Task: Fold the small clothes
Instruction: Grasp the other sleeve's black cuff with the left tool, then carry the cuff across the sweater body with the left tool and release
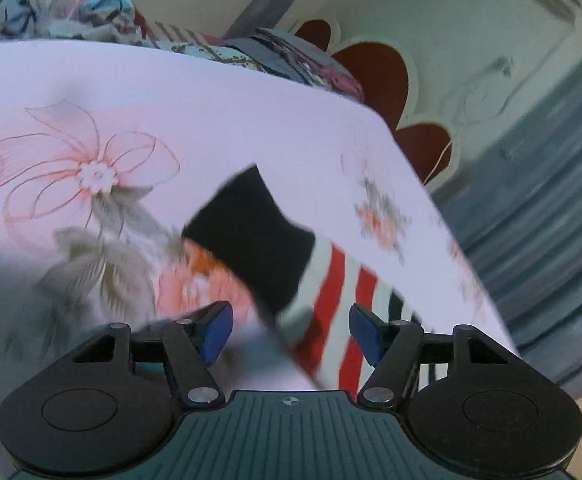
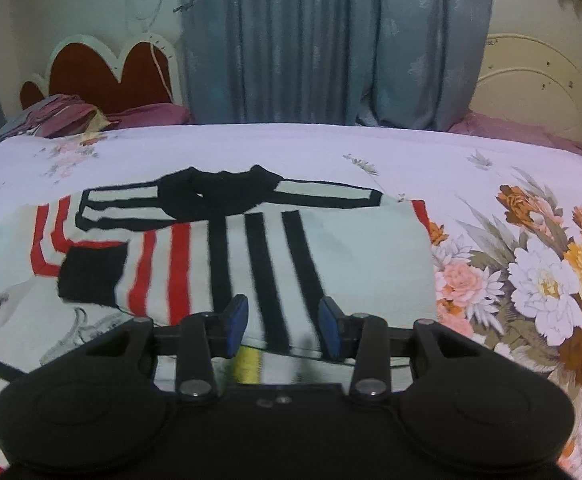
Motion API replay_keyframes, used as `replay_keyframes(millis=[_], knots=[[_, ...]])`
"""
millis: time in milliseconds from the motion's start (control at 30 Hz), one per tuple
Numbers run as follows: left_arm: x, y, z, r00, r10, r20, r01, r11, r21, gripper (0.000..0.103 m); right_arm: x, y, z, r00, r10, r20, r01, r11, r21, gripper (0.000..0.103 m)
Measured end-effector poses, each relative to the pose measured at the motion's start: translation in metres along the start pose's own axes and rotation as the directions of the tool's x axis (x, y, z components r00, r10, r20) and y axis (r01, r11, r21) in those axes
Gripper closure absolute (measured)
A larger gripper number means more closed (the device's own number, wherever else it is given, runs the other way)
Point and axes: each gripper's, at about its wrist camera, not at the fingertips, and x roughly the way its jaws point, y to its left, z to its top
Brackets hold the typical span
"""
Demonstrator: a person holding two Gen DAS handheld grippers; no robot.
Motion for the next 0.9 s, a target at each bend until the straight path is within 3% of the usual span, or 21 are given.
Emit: replay_keyframes(millis=[133, 200, 300, 333, 367, 467, 600, 733, 900], knots=[[0.016, 0.005, 0.008, 0.999, -0.044, 0.023, 0.045, 0.996, -0.079, 0.038, -0.001, 0.009, 0.003, 1.0, 0.006, -0.015, -0.005, 0.994, 0.109, 0.065], [0.023, 0.004, 0.01, 0.998, -0.054, 0.03, 0.057, 0.994, -0.096, 0.048, -0.001, 0.011, 0.004, 1.0, 0.002, -0.019, 0.001, 0.988, 0.154, 0.065], [0.033, 0.012, 0.011, 0.999, -0.043, 0.025, 0.045, 0.99, -0.131, 0.085, -0.002, 0.011, 0.004, 1.0, -0.01, -0.026, 0.015, 0.981, 0.192, 0.065], [0.038, 0.017, 0.012, 0.999, -0.032, 0.012, 0.033, 0.988, -0.148, 0.095, -0.002, 0.01, 0.005, 1.0, -0.013, -0.027, 0.018, 0.979, 0.201, 0.065], [0.04, 0.021, 0.013, 0.998, -0.055, 0.01, 0.056, 0.984, -0.169, 0.097, -0.003, 0.008, 0.005, 0.999, -0.016, -0.028, 0.021, 0.977, 0.211, 0.065], [0.041, 0.006, 0.015, 0.997, -0.073, 0.014, 0.074, 0.99, -0.117, 0.098, -0.004, 0.004, 0.005, 0.999, -0.02, -0.028, 0.026, 0.972, 0.233, 0.065], [0.032, -0.047, 0.006, 0.983, -0.185, 0.002, 0.185, 0.982, 0.023, 0.098, -0.006, 0.001, 0.004, 1.0, -0.017, -0.019, 0.021, 0.972, 0.233, 0.065], [0.032, -0.129, -0.025, 0.949, -0.301, -0.091, 0.312, 0.936, 0.165, 0.098, -0.007, -0.002, 0.004, 1.0, -0.005, -0.002, 0.005, 0.976, 0.218, 0.065], [0.029, -0.223, -0.089, 0.907, -0.357, -0.223, 0.411, 0.866, 0.284, 0.098, -0.007, -0.022, 0.006, 0.999, 0.022, 0.024, -0.027, 0.97, 0.242, 0.065]])
